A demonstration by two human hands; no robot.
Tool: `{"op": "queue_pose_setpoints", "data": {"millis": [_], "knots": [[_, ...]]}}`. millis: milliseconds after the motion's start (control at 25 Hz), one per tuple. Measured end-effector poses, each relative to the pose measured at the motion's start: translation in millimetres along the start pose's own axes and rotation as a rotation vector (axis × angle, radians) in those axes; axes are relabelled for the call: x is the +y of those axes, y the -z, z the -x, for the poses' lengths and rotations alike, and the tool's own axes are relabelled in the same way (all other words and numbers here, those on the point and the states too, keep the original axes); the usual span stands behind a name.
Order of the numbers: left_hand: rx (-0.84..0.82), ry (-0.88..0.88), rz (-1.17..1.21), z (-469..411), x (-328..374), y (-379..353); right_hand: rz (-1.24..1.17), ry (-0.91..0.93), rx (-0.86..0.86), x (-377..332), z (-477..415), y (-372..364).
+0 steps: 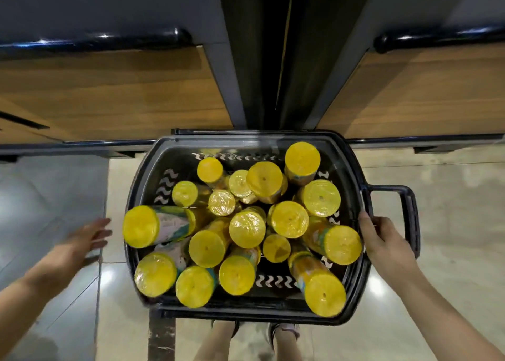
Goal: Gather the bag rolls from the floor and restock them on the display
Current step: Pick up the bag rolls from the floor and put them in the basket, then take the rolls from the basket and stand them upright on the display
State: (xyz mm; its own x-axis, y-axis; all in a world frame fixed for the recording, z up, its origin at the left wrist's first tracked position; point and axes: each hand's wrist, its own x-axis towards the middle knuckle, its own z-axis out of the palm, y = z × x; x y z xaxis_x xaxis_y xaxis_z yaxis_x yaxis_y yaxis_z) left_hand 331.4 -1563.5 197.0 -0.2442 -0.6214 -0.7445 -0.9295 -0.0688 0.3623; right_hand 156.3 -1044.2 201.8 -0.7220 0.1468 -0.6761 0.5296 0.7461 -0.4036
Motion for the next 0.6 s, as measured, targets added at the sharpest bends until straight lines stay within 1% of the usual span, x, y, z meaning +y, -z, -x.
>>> {"op": "queue_pose_setpoints", "data": {"millis": [80,120,160,200,240,320,400,480,520,600], "knots": [[-0.143,0.105,0.155,9.9,6.2,-23.9,-0.101,-0.108,-0.049,-2.9,-11.7,0.6],[-0.15,0.111,0.209,15.8,15.0,-34.4,-0.164,-0.158,-0.089,-3.0,-20.1,1.7],[-0.161,0.073,0.253,19.9,23.5,-46.1,-0.224,-0.195,-0.139,-4.8,-27.1,3.1],[-0.156,0.059,0.358,15.5,27.3,-52.6,-0.267,-0.221,-0.16,-4.1,-34.8,2.6],[-0.124,0.046,0.425,19.3,37.6,-62.0,-0.29,-0.226,-0.164,-4.6,-40.6,1.0],[-0.129,0.077,0.57,23.5,53.7,-69.9,-0.292,-0.191,-0.112,-6.2,-41.3,-5.2],[-0.162,0.166,0.608,17.5,55.9,-72.8,-0.25,-0.165,-0.03,-3.0,-37.7,-9.8],[-0.228,0.198,0.59,23.8,61.3,-67.8,-0.238,-0.171,0.002,3.0,-29.5,-9.3],[-0.228,0.206,0.549,25.2,59.1,-63.0,-0.248,-0.165,0.018,6.2,-22.6,-5.1],[-0.266,0.206,0.547,46.1,58.2,-48.1,-0.279,-0.145,0.056,11.3,-3.9,11.6]]}}
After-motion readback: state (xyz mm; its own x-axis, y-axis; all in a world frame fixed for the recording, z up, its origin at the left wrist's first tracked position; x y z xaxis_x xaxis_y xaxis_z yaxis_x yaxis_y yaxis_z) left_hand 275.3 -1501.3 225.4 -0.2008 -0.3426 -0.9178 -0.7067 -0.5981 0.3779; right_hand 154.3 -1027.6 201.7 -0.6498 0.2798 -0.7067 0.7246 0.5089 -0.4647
